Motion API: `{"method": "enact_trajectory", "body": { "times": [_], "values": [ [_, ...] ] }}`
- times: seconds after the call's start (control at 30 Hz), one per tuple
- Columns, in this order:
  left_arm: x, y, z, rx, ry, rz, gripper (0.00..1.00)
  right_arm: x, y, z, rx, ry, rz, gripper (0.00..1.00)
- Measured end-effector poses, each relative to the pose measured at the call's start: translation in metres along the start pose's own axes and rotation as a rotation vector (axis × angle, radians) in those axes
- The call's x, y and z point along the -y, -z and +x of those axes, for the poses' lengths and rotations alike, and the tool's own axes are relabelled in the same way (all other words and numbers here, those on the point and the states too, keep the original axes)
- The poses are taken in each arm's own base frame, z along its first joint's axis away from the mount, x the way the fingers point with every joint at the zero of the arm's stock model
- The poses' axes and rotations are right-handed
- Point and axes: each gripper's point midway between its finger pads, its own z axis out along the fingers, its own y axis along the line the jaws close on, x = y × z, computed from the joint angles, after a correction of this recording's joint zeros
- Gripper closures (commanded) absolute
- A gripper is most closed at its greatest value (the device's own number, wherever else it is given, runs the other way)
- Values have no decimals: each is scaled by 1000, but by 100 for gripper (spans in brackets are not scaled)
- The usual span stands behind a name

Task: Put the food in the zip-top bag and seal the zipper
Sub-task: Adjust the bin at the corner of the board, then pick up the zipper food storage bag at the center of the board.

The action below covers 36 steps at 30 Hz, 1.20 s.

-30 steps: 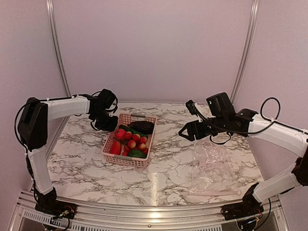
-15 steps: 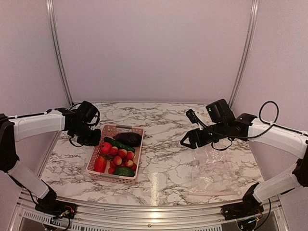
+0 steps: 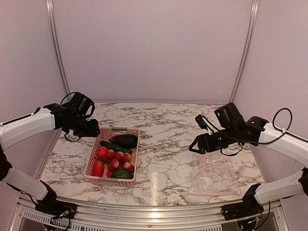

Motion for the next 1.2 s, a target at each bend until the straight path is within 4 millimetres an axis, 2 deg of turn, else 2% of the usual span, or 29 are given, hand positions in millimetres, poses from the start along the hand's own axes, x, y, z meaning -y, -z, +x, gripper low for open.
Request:
{"method": "enact_trajectory", "body": {
  "times": [0.13,0.23,0.27,0.37,0.43,0.47,0.53,0.7,0.8,0.9,1.2],
  "values": [
    [40,29,-22,113,-50,107,50,1,24,13,42,-57,6,43],
    [97,44,-30,161,-125,243,49,6,37,24,74,-107,18,42],
    [113,46,-31,167,-147,279,48,7,41,26,88,-126,22,42],
    [180,48,-25,160,-235,402,48,9,51,24,132,-162,34,43],
    [230,39,-13,121,-297,491,48,11,54,24,138,-174,46,43],
    [243,40,-4,110,-322,518,48,13,54,26,133,-178,54,43],
    [288,32,25,50,-406,601,48,18,54,32,111,-188,80,43],
    [359,13,96,-88,-556,732,48,22,60,40,86,-176,114,47],
    [381,0,137,-181,-599,779,47,22,62,43,63,-166,119,47],
    [388,-10,163,-264,-586,805,46,24,62,53,22,-169,129,47],
    [400,-31,192,-421,-439,863,47,20,65,64,-5,-176,98,46]
  ]
}}
